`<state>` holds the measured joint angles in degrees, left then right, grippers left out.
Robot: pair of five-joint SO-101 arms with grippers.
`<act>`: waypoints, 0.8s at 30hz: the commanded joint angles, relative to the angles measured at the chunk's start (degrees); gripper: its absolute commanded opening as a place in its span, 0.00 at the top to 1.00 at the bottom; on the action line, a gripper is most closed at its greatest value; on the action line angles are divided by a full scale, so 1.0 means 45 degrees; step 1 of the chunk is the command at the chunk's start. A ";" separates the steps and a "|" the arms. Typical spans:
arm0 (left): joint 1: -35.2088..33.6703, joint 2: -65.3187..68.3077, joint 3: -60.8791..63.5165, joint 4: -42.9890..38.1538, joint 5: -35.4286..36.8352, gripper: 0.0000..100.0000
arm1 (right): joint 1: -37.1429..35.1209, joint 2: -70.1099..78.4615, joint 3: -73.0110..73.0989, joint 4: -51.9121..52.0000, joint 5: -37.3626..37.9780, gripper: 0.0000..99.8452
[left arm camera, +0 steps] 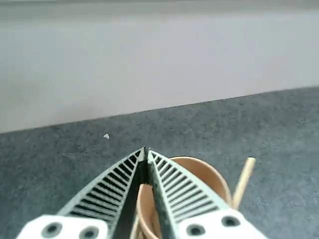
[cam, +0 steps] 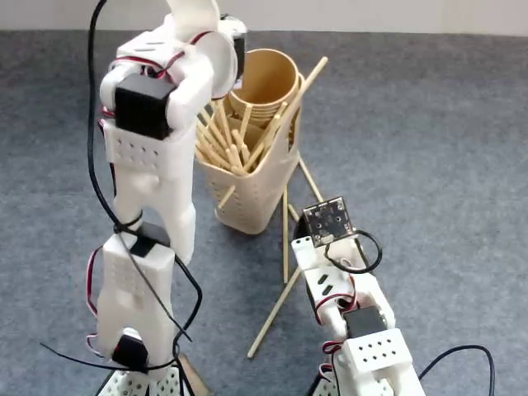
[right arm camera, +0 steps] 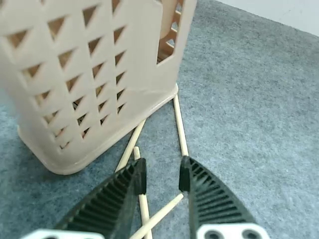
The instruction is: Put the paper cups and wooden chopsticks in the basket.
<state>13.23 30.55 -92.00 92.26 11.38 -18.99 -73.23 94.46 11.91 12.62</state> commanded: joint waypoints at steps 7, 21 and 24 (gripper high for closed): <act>0.0713 -0.0576 -0.0635 0.0723 -0.0156 0.89 | -0.0068 -0.0264 0.0264 -0.0225 0.0137 0.88; 0.3956 0.1592 0.1358 -0.0254 -0.4474 0.79 | -0.0068 -0.0264 0.0264 -0.0225 0.0137 0.88; 0.3917 0.1670 0.1416 -0.0938 -0.4493 0.79 | -0.0068 -0.0264 0.0264 -0.0225 0.0137 0.88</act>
<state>30.73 38.46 -85.58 91.21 -7.96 -18.99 -73.23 94.46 11.91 12.62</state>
